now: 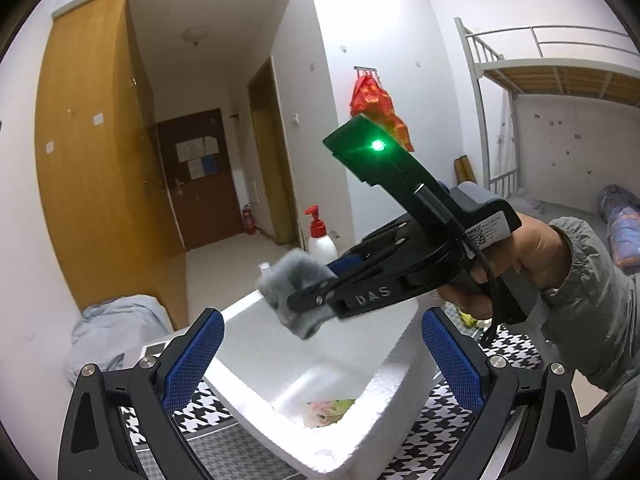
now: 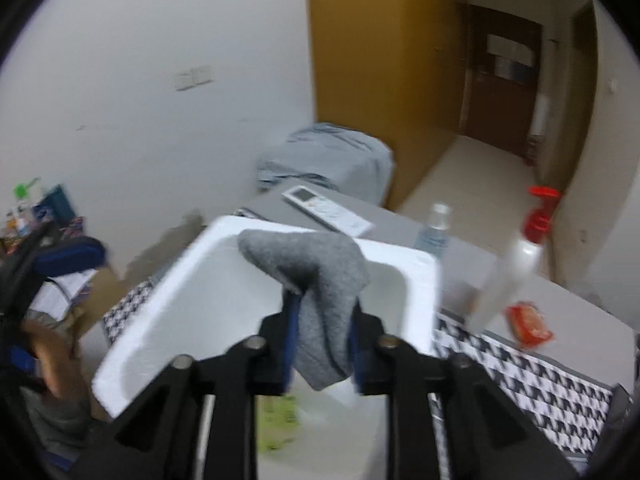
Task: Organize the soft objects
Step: 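Grasp the grey sock on the box rim with the right tool and push it inside, then move both tools from the foam box toward the yellow foam net and white cloth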
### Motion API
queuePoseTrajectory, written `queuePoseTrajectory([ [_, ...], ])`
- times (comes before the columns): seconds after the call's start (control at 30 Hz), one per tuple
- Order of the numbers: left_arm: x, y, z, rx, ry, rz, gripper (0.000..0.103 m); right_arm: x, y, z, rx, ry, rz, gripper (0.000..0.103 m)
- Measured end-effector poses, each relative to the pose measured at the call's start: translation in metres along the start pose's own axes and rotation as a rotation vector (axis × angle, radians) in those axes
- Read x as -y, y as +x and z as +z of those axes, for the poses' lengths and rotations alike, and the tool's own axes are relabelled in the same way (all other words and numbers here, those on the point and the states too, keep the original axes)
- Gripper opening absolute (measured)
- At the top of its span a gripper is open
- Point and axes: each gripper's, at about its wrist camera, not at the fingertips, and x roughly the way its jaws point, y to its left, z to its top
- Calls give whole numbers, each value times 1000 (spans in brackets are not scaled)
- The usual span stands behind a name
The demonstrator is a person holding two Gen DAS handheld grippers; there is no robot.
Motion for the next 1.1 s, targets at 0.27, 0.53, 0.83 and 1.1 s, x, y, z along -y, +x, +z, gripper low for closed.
queuePoseTrajectory([
  [0.27, 3, -1, 2, -5, -4, 19, 99, -7, -28, 1, 72, -18, 44, 85],
  [0.53, 12, -7, 6, -2, -4, 33, 99, -10, -53, -7, 114, -9, 7, 85],
  [0.83, 27, -18, 14, 5, -33, 94, 100, -12, -117, -33, 229, 40, -54, 96],
  [1.1, 43, -29, 25, 6, -106, 216, 100, -19, -166, -56, 331, 36, -150, 103],
])
